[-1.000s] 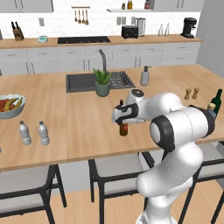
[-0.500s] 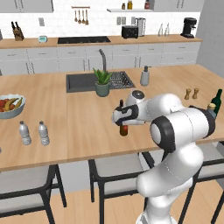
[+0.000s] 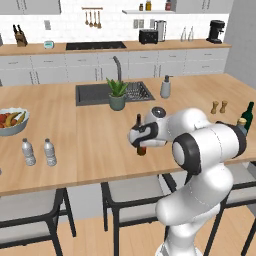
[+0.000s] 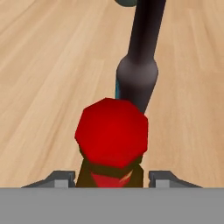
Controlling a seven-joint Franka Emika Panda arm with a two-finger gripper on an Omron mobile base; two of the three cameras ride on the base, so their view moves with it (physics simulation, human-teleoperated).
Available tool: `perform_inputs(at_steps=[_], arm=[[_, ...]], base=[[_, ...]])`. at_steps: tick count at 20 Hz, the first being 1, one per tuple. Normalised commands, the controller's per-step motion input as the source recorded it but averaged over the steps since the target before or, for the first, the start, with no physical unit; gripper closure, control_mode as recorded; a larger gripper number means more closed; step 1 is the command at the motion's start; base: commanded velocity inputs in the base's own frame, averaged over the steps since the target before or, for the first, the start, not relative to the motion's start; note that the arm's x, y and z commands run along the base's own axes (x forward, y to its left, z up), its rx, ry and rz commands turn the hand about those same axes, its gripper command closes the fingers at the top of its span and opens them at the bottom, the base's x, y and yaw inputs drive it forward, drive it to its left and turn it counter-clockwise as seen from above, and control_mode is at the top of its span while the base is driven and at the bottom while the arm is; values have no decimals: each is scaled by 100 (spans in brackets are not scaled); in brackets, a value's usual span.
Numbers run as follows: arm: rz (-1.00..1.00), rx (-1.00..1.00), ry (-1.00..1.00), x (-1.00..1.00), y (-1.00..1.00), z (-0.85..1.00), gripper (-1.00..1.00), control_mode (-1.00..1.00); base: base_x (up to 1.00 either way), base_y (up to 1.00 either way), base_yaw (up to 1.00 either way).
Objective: Move the plastic bottles in the middle to the plastics group, and the glass bottles in the middle to the glass group.
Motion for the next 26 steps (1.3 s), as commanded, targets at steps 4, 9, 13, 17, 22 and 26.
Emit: perform_inputs(at_steps=[4, 9, 13, 17, 22, 26], arm=[[0, 0, 0, 0, 0, 0, 100, -100], [0, 0, 0, -15, -2, 14, 100, -100], [-2, 0, 0, -44, -30, 33, 100, -100], [-5, 0, 0, -35, -47, 38, 100, -100], [-5, -3, 0, -3, -57, 30, 100, -100], [-7, -3, 0, 3, -73, 23, 100, -100]], base=[[0, 0, 0], [0, 0, 0], [0, 0, 0], [0, 0, 0], [0, 0, 0], [0, 0, 0]])
